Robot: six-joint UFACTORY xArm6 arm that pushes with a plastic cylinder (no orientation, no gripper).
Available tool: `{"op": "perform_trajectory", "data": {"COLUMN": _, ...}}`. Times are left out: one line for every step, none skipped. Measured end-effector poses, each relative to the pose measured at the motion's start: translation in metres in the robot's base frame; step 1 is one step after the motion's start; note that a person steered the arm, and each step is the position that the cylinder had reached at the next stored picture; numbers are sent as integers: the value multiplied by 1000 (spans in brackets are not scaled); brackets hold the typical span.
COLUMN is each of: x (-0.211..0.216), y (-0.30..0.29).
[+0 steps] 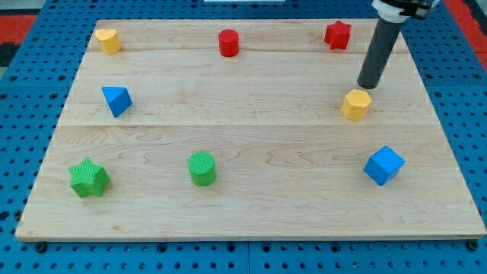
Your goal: Move the red star into the yellow hexagon
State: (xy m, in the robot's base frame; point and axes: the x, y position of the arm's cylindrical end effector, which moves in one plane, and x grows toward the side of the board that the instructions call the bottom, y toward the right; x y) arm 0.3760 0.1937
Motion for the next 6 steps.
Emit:
{"op": "perform_trajectory", "data": {"x": 64, "y": -4}}
{"op": "perform_trajectory", "data": {"x": 85, "y": -25}}
{"op": "perform_trajectory", "data": {"x": 69, "y": -18}}
{"op": "perform_trajectory", "data": {"x": 34, "y": 18}}
{"op": "perform_trajectory", "data": {"x": -20, "y": 71}}
{"op": "perform_trajectory", "data": {"x": -76, "y": 75}}
